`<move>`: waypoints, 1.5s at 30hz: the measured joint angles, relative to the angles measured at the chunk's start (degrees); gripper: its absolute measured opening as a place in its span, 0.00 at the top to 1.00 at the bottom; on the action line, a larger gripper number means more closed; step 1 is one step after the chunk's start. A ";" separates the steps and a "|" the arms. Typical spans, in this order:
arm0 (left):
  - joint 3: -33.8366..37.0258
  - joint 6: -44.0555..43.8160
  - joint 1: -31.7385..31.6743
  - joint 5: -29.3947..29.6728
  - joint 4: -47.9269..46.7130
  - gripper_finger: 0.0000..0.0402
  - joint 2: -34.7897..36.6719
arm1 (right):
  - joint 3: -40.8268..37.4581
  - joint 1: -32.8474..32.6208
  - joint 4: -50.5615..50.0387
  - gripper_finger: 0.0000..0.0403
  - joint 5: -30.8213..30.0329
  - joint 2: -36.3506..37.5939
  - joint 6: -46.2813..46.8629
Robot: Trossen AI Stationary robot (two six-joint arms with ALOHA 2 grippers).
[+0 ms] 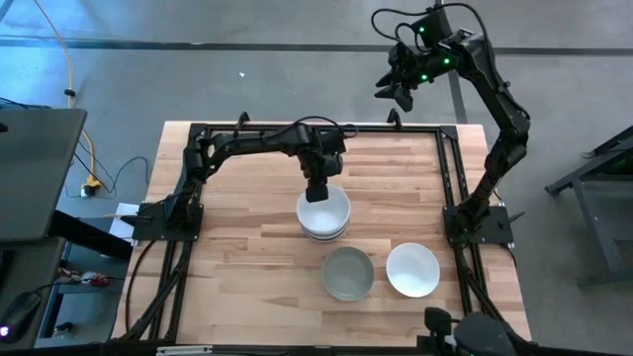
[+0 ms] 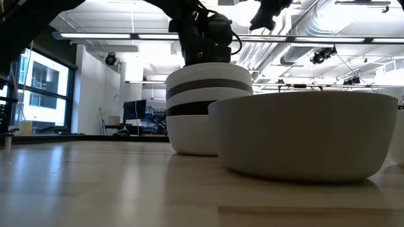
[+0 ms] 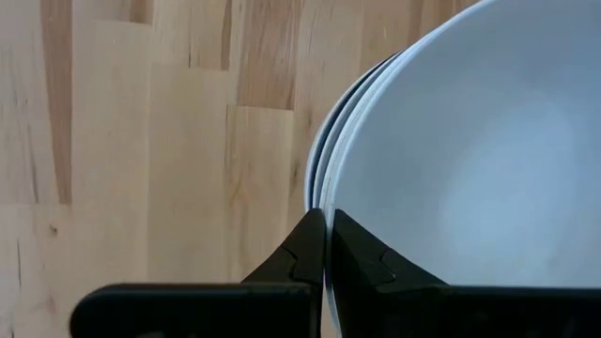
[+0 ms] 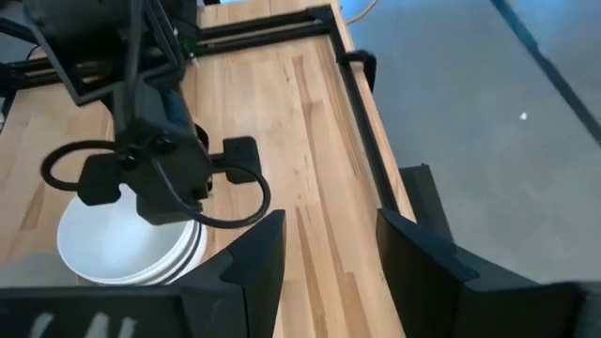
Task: Nest bowls inside each other
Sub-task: Stack the left white bowl on top of the top white bowl
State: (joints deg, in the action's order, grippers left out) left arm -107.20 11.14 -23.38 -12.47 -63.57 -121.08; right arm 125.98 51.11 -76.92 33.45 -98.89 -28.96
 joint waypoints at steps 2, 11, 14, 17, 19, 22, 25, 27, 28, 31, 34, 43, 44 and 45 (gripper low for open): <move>0.00 0.02 -0.12 0.27 -0.08 1.00 0.01 | -1.42 0.00 0.83 0.61 -0.02 0.00 -0.01; 0.00 0.02 -1.19 1.00 -1.43 1.00 0.05 | -2.37 0.38 2.60 0.61 -0.02 -0.04 -0.67; -0.52 0.02 -1.46 1.21 -2.06 1.00 0.05 | -2.35 0.69 2.65 0.61 -0.01 -0.02 -1.08; -2.31 0.47 -1.55 2.91 -2.73 1.00 0.05 | -2.32 0.74 3.05 0.61 -0.02 -0.02 -1.08; -3.67 0.68 -1.55 4.71 -3.08 1.00 -0.03 | -2.32 0.74 3.05 0.61 -0.02 -0.02 -1.08; -5.83 0.73 -1.57 4.79 -3.53 1.00 -0.06 | -2.32 0.85 3.03 0.61 -0.02 -0.02 -1.08; -6.93 1.07 -1.57 4.81 -4.21 1.00 -0.06 | -2.32 0.86 2.92 0.61 -0.02 -0.02 -1.08; -6.97 1.11 -1.57 4.51 -5.34 1.00 -0.06 | -2.30 0.90 2.67 0.61 -0.02 -0.02 -1.08; -6.96 1.20 -1.55 4.37 -6.19 1.00 -0.07 | -2.30 0.90 2.59 0.61 -0.02 -0.02 -1.08; -6.95 1.29 -1.51 4.14 -7.13 1.00 -0.08 | -2.30 0.90 2.53 0.61 -0.02 -0.02 -1.08; -6.95 1.09 -1.27 3.89 -6.56 1.00 -0.08 | -2.30 0.87 2.50 0.61 -0.02 -0.02 -1.05; -6.97 0.87 -1.29 2.76 -5.74 0.95 -0.08 | -2.30 0.87 1.18 0.61 -0.01 -0.02 -0.65; -7.01 0.85 -1.31 1.85 -5.61 0.93 -0.07 | -2.30 0.87 1.12 0.61 -0.01 -0.02 -0.65; -7.02 0.88 -1.31 0.95 -5.54 0.90 -0.06 | -2.30 0.87 1.06 0.61 -0.01 -0.02 -0.65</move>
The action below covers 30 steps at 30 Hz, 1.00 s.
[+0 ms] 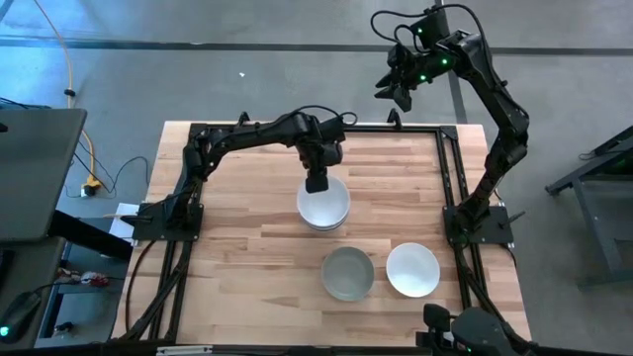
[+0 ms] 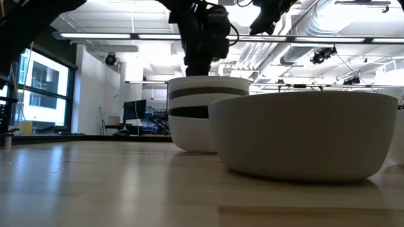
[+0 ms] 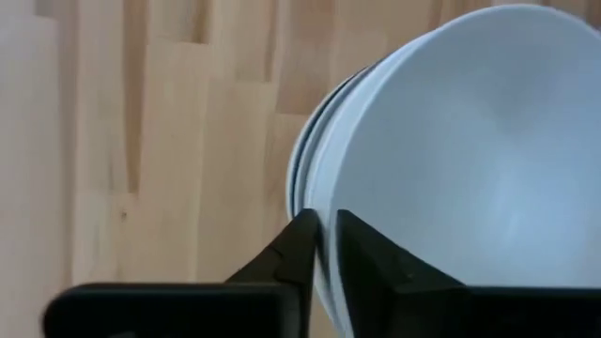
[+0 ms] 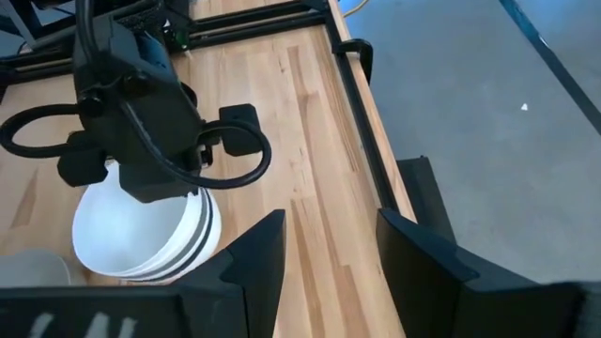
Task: Nest bowls inside each other
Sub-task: Stack the left white bowl on top of the top white bowl, then stack the white bowl on top of the white bowl
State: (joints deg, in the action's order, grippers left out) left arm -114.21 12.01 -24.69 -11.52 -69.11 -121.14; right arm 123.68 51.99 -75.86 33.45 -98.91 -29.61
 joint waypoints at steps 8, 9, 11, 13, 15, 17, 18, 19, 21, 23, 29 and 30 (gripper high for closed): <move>0.00 0.50 0.48 -0.19 2.14 0.71 0.00 | 0.00 0.00 -0.20 0.61 -0.01 0.00 -0.24; 0.00 0.50 0.48 -0.06 2.30 0.70 0.00 | 0.00 0.00 -0.20 0.61 0.00 0.00 -0.23; 0.00 0.60 0.48 1.00 2.75 0.67 0.00 | 0.00 0.00 -0.24 0.61 0.00 0.00 -0.25; 0.00 0.63 0.46 3.18 2.76 0.65 0.00 | 0.02 0.00 -0.82 0.61 -0.02 0.00 -0.42; 0.00 0.63 0.33 4.52 2.76 0.63 0.00 | 0.02 0.00 -2.02 0.61 -0.02 0.00 -0.82; 0.00 0.70 0.04 4.69 2.74 0.62 0.02 | 0.02 0.27 -3.92 0.61 0.01 0.00 -1.89; 0.00 0.83 -0.10 4.67 2.74 0.61 0.02 | 0.02 0.51 -5.18 0.61 0.01 0.00 -2.30; 0.00 1.00 -0.22 4.67 2.70 0.61 0.02 | 0.02 0.77 -6.31 0.61 -0.01 0.00 -2.37; 0.00 1.52 -0.47 4.61 2.67 0.60 0.05 | 0.02 1.43 -8.98 0.61 -0.02 0.00 -2.36; 0.00 2.18 -0.74 4.71 2.61 0.60 0.07 | -0.67 1.82 -11.61 0.61 0.01 0.04 -2.31; 0.00 4.23 -2.64 4.85 2.52 0.60 2.28 | -9.68 2.75 -13.37 0.61 -0.68 1.23 -0.61; 0.00 4.37 -3.01 4.86 2.60 0.60 2.79 | -11.32 2.75 -13.31 0.61 -0.90 1.32 -0.61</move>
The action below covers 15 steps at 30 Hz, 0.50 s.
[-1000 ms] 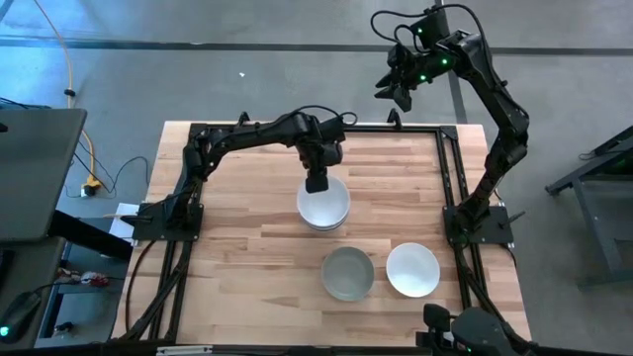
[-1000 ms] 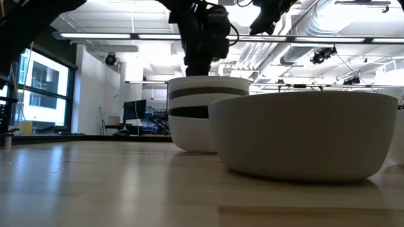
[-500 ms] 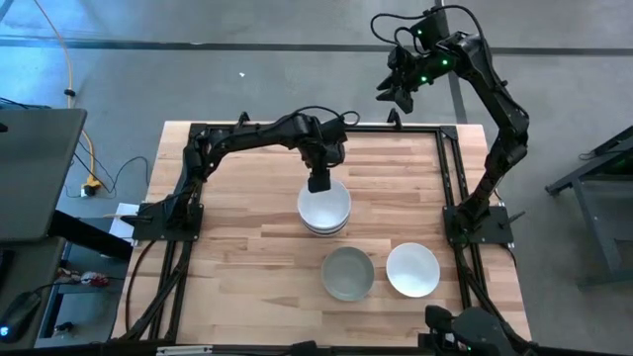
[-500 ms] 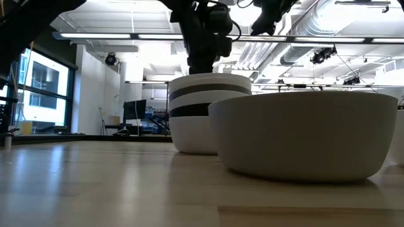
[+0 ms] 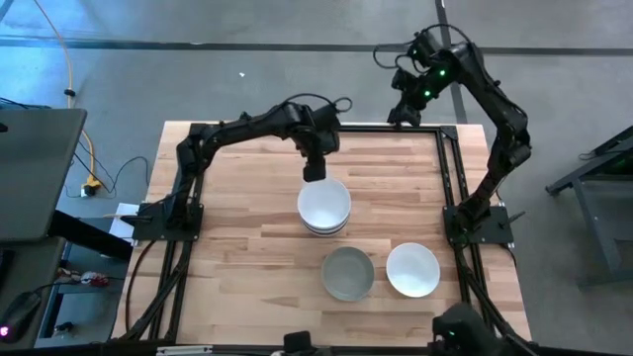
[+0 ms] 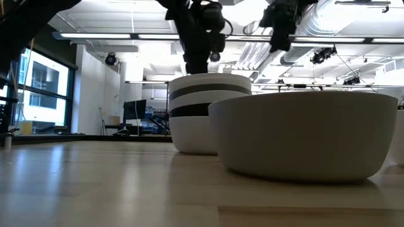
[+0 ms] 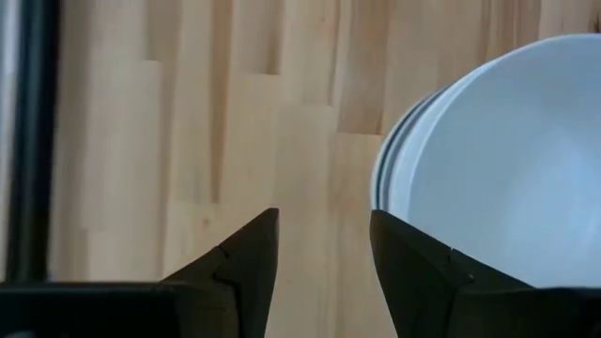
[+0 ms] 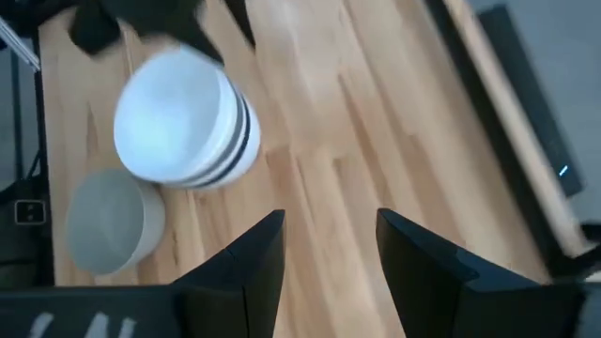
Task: Nest bowls inside each other
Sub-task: Stack the white bowl on top of the white bowl
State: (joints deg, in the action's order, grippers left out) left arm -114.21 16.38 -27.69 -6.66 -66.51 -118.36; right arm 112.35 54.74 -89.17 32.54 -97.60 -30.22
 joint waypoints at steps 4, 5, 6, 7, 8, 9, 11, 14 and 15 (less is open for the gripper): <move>0.00 1.25 -1.28 -0.28 0.07 0.60 2.88 | -6.78 0.00 0.70 0.61 -1.41 -0.14 0.77; 0.00 1.78 -1.67 -0.84 -0.09 0.60 3.82 | -8.18 0.00 0.79 0.61 -1.91 -0.14 1.03; 0.00 2.49 -1.99 -1.59 -0.25 0.60 4.83 | -9.55 0.00 0.72 0.61 -2.38 -0.14 1.56; 0.00 3.16 -2.24 -2.39 -0.42 0.60 5.83 | -10.86 0.00 0.70 0.61 -2.61 -0.14 1.88; 0.00 3.83 -2.52 -3.40 -0.67 0.60 6.97 | -12.05 -0.01 0.68 0.61 -2.71 -0.14 2.08; 0.00 4.44 -2.90 -4.79 -1.07 0.60 8.11 | -13.04 -0.14 0.59 0.61 -2.74 -0.14 2.44; 0.00 5.55 -3.85 -8.17 -2.19 0.60 10.74 | -14.50 -0.47 0.49 0.61 -2.74 -0.14 4.02; -0.02 6.63 -4.92 -12.41 -3.96 0.60 14.87 | -15.77 -1.66 0.68 0.61 -2.94 -0.14 6.19; -0.02 6.78 -5.17 -12.95 -4.56 0.60 16.21 | -15.80 -2.35 0.59 0.61 -3.15 -0.14 6.98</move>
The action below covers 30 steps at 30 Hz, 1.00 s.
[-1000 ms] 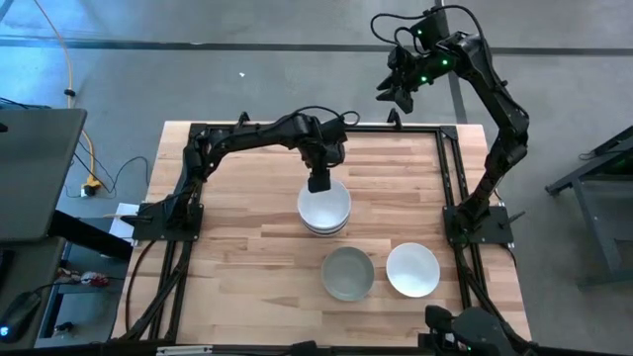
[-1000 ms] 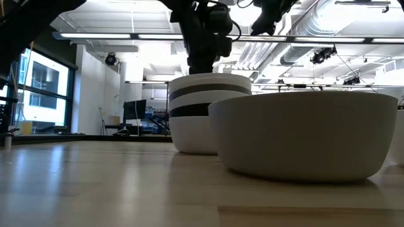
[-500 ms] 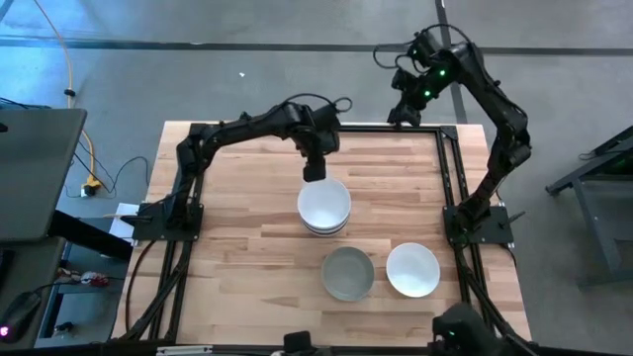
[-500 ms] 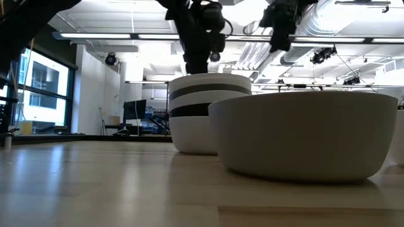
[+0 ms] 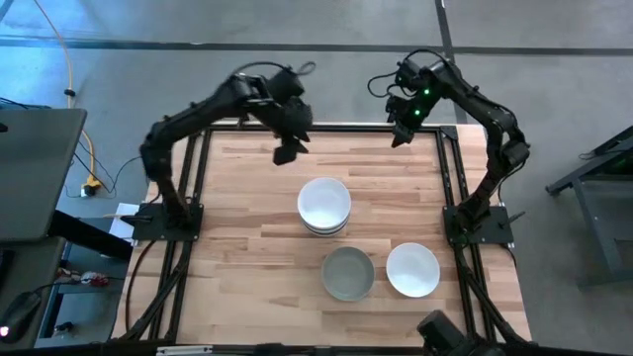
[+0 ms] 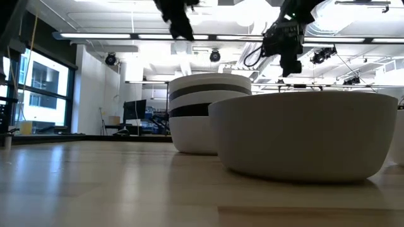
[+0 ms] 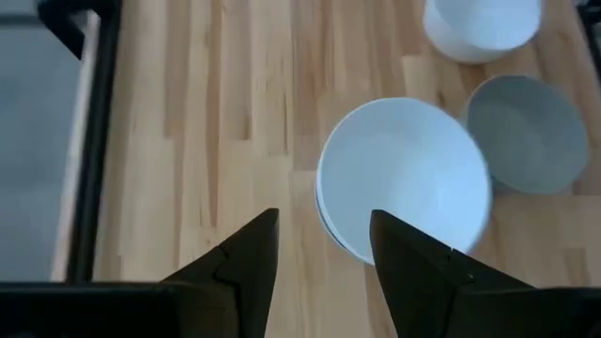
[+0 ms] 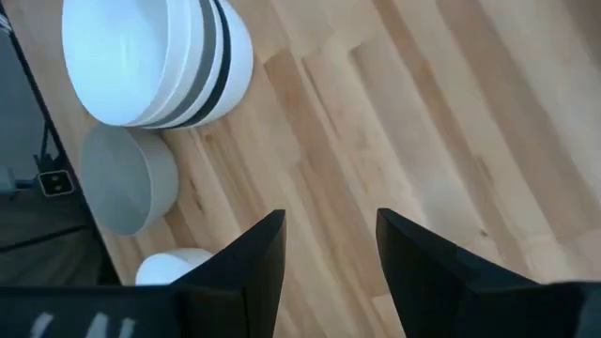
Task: Nest bowls inside each other
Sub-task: Stack the white bowl on top of the white bowl
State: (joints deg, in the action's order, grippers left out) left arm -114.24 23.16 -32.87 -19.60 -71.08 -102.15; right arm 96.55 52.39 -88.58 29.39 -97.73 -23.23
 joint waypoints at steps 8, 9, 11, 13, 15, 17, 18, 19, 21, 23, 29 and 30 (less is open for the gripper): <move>0.00 1.06 -1.31 -0.77 -5.09 0.60 9.74 | 0.02 -6.58 2.39 0.61 -9.92 -0.10 0.39; 0.00 1.07 -1.44 -0.78 -5.53 0.60 10.75 | 0.02 -7.02 3.31 0.61 -9.97 -0.19 -1.41; 0.00 1.23 -1.70 -0.80 -5.94 0.60 12.65 | 0.02 -7.85 4.41 0.61 -9.97 -0.37 -5.68; 0.02 2.09 -1.70 -0.93 -6.62 0.61 14.23 | 0.02 -8.71 4.23 0.61 -11.88 -0.42 -7.87; 0.02 3.46 -1.67 -1.08 -7.73 0.61 15.50 | 0.04 -9.97 2.92 0.61 -17.97 -0.42 -8.24; 0.02 4.55 -1.66 -1.46 -8.36 0.61 16.44 | 0.04 -11.16 0.56 0.61 -24.07 -0.42 -6.30; 0.02 5.03 -1.69 -1.48 -8.80 0.61 16.76 | 0.04 -11.61 -0.73 0.61 -25.40 -0.42 -5.13; 0.02 5.51 -1.79 -1.48 -9.15 0.61 16.98 | 0.04 -11.96 -1.66 0.61 -25.77 -0.42 -4.02; 0.02 6.26 -2.18 -1.68 -9.44 0.61 17.32 | 0.04 -13.08 -1.35 0.61 -25.83 -0.27 -0.66; 0.02 7.11 -2.78 -1.89 -10.16 0.61 17.50 | 0.04 -14.68 -1.29 0.61 -25.95 0.58 1.40; 0.04 8.59 -5.16 -2.42 -10.77 0.61 17.48 | 0.11 -21.95 -1.40 0.61 -26.38 2.59 4.42; 0.04 8.69 -5.52 -2.66 -10.79 0.61 17.48 | 0.11 -23.12 -1.42 0.61 -26.81 2.85 5.69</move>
State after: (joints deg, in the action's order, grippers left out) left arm -114.19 31.85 -38.39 -22.26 -81.87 -84.66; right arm 96.66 29.27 -90.00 2.58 -94.89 -17.54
